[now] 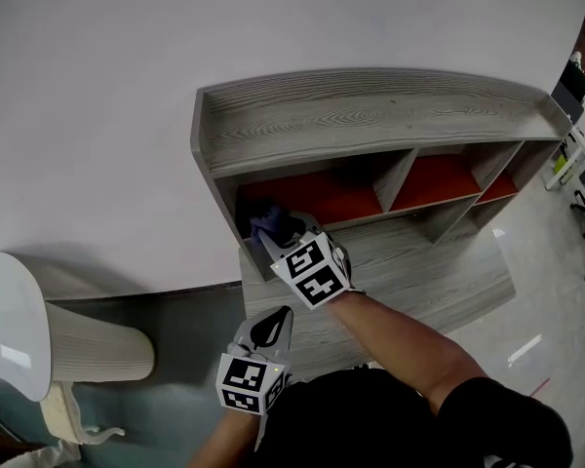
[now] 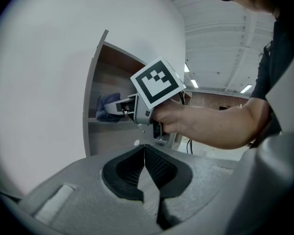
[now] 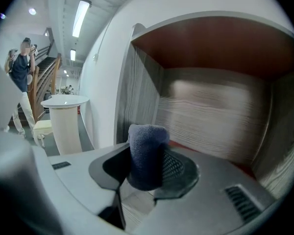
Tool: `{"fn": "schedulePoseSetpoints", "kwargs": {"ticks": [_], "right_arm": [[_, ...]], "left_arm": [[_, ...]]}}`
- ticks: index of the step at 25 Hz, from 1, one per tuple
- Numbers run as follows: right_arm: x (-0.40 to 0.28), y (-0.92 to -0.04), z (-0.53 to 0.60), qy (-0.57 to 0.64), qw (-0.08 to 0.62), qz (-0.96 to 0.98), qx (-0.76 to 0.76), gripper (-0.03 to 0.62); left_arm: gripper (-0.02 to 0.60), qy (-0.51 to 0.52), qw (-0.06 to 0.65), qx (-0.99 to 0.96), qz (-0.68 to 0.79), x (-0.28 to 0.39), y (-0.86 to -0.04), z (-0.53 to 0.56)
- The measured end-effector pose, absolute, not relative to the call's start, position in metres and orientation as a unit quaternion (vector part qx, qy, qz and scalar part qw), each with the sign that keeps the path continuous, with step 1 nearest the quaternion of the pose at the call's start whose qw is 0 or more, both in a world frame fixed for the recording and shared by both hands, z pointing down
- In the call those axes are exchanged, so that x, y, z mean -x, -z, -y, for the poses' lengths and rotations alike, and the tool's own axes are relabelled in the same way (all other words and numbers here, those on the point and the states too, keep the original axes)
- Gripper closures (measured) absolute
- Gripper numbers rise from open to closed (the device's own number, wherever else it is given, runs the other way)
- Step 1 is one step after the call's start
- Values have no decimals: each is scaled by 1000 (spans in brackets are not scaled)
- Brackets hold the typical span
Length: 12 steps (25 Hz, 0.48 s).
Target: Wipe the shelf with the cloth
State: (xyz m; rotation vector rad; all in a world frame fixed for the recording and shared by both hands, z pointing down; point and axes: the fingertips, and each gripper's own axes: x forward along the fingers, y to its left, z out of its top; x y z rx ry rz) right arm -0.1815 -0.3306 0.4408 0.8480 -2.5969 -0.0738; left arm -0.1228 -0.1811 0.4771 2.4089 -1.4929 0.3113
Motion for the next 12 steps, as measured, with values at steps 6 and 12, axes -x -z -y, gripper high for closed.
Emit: {"fn": "schedulePoseSetpoints", "kwargs": {"ticks": [6,12], "right_arm": [[151,-442,340,1,191,922,-336,449],[116,-444,354,-16,178,912,-370,448]], "left_arm": [[571,-109,143,-839,513,117,-476,183],[571,-112,142,-846,502,107,-478,187]]}}
